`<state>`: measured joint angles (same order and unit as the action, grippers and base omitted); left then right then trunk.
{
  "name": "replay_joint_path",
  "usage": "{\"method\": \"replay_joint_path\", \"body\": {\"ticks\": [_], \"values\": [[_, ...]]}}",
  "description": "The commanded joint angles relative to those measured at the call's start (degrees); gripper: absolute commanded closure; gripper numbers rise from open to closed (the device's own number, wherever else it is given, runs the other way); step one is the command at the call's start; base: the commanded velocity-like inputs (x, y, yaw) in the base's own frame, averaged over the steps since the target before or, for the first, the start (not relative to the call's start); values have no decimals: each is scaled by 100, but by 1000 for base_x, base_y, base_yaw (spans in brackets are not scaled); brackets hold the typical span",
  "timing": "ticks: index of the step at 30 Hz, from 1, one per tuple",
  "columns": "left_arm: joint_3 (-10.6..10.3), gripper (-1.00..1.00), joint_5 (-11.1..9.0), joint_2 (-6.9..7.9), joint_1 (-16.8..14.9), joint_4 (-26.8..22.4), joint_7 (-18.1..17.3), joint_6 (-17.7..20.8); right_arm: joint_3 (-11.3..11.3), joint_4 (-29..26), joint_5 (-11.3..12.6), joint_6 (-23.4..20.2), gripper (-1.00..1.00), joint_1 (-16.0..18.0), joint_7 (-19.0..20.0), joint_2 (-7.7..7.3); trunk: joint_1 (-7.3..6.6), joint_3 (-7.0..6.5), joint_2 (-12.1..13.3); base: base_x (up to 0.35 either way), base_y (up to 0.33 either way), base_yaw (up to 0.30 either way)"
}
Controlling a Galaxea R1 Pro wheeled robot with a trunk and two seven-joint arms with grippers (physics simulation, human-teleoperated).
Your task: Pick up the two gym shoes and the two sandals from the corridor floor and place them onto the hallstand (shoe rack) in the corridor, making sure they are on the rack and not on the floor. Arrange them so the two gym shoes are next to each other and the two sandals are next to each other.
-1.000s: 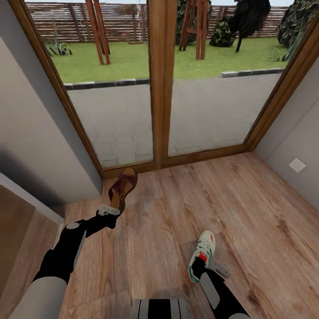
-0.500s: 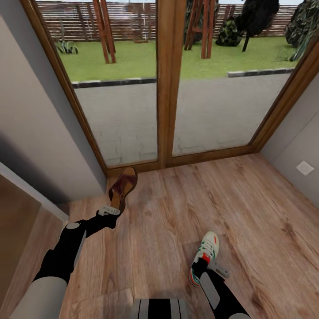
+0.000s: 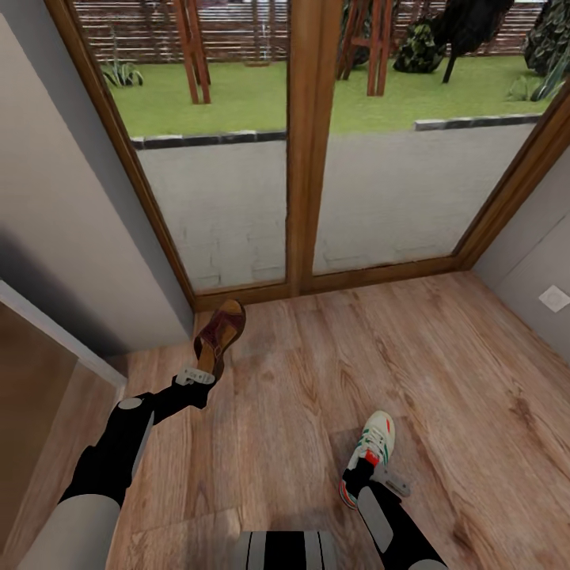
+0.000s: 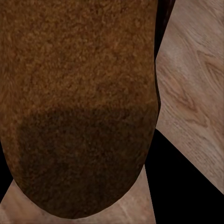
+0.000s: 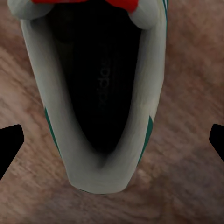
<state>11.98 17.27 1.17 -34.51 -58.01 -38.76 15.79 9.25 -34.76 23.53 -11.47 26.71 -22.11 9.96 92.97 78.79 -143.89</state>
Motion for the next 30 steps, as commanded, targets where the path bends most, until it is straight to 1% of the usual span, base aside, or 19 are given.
{"method": "replay_joint_path", "body": {"ticks": [1, 2, 8, 13, 23, 30], "values": [[13, 100, 30, -3, -3, -9, -30, 29, 14, -14, 38, -22, -100, 0, -21, 4, -1, 5, -2, 0, 0, 23], [14, 100, 30, -3, -3, -9, -29, 29, 14, -14, 38, -22, -100, 0, -21, 4, -1, 7, -2, 0, 0, 46], [14, 100, 30, -3, -3, -9, -28, 30, 15, -14, 38, -22, -100, 0, -21, 4, 14, 167, -10, 0, 0, 130], [15, 100, 30, -3, -3, -9, -27, 30, 16, -14, 38, -22, -100, 0, -21, 4, 14, 180, -10, 0, 0, 75], [15, 100, 30, -3, 0, -9, -31, 30, 16, -14, 38, -22, -100, 0, -21, 4, 14, 182, -10, 0, 0, 5], [15, 100, 30, -3, 5, -9, -35, 29, 16, -18, 38, -22, -100, 0, -21, 4, 14, 182, -10, 57, 0, 0]]}}
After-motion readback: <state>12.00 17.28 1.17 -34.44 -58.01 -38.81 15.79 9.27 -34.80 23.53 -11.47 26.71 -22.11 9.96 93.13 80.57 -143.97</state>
